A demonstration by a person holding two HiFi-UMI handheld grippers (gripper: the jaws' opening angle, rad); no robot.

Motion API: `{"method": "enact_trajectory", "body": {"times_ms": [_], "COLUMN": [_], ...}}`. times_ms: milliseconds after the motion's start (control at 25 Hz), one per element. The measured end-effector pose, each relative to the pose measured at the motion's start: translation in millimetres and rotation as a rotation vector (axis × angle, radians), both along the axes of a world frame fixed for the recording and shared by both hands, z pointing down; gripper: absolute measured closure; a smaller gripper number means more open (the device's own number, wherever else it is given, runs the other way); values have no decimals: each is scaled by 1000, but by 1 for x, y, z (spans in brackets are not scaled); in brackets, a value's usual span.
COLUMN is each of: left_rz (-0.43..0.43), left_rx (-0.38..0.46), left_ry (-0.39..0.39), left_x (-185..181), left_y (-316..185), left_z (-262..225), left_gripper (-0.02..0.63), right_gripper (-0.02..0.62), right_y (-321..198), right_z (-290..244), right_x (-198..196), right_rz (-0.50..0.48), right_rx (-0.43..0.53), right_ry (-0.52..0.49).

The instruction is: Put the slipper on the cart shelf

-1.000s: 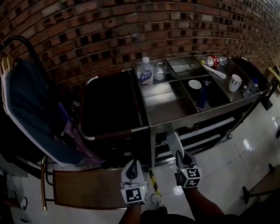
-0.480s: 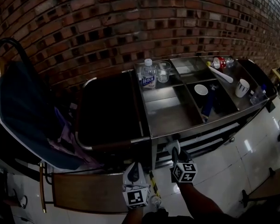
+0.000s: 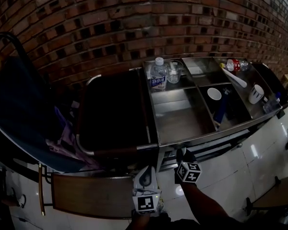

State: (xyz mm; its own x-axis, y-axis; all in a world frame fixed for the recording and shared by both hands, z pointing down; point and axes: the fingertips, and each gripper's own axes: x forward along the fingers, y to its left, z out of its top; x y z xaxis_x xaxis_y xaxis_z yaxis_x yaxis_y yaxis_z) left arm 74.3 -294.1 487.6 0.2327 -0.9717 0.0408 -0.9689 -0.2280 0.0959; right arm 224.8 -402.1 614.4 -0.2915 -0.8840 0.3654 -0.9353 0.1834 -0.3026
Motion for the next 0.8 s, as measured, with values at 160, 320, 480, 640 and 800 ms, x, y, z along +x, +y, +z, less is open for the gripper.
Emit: {"method": "enact_trajectory", "body": {"times_ms": [160, 320, 480, 640, 800], "left_rz": [-14, -10, 4, -9, -26], "left_rx": [-8, -19, -11, -5, -23], "left_ry": [-19, -3, 8, 29, 25], "left_x": [-6, -1, 4, 2, -4], "left_y": [-3, -5, -1, 1, 5], "left_z": [16, 19, 12, 3, 4], "left_gripper": [591, 591, 591, 591, 591], "right_gripper": [525, 496, 479, 431, 384], "right_y": [-5, -11, -13, -15, -16], "right_z": [6, 6, 8, 9, 14], "right_x": [1, -3, 0, 6, 9], "right_rz": [-27, -84, -125, -113, -133], "right_rx": [9, 20, 47, 47, 33], "right_ry": [82, 184, 279, 333, 407]}}
